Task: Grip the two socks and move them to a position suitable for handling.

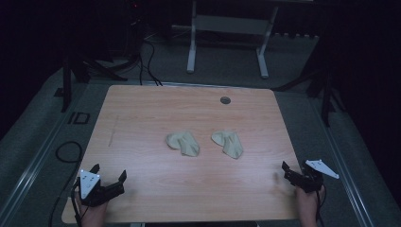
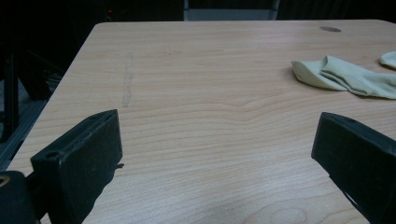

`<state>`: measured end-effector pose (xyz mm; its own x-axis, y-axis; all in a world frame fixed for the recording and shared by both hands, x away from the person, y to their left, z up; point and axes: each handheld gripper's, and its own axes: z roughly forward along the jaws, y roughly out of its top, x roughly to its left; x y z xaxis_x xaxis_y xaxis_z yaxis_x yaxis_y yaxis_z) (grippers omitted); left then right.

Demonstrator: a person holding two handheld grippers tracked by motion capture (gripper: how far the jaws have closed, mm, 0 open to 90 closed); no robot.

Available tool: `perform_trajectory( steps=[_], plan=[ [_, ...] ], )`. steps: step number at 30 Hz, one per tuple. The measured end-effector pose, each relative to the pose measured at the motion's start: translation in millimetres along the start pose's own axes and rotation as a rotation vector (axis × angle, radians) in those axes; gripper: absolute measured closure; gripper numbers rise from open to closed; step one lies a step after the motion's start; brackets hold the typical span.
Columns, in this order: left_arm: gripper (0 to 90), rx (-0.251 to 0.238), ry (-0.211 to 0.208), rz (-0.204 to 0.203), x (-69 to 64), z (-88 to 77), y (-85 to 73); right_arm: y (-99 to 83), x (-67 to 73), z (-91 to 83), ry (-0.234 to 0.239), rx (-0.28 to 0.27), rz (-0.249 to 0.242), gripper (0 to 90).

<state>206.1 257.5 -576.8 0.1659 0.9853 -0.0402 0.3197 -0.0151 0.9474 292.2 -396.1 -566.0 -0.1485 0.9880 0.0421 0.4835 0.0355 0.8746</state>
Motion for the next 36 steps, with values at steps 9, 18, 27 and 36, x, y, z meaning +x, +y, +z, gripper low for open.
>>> perform_trajectory(
  steps=[9, 18, 27, 36],
  plan=[
    [1.7, 0.012, -0.010, 0.016, -5.5, 1.9, 1.0, 0.5, 8.5, 3.6, 0.015, 0.063, -0.063, 14.8],
    [1.7, 0.021, -0.042, 0.034, -14.7, 4.5, 1.9, 4.2, 13.8, 5.0, 0.074, 0.098, -0.064, 14.7],
    [1.7, 0.025, -0.059, 0.032, -18.7, 5.0, 2.7, 16.8, 50.8, 21.1, 0.239, 0.225, -0.093, 14.6],
    [1.7, 0.029, -0.071, 0.028, -20.9, 5.0, 2.6, 35.5, 100.6, 41.4, 0.361, 0.232, -0.166, 14.1]
  ],
)
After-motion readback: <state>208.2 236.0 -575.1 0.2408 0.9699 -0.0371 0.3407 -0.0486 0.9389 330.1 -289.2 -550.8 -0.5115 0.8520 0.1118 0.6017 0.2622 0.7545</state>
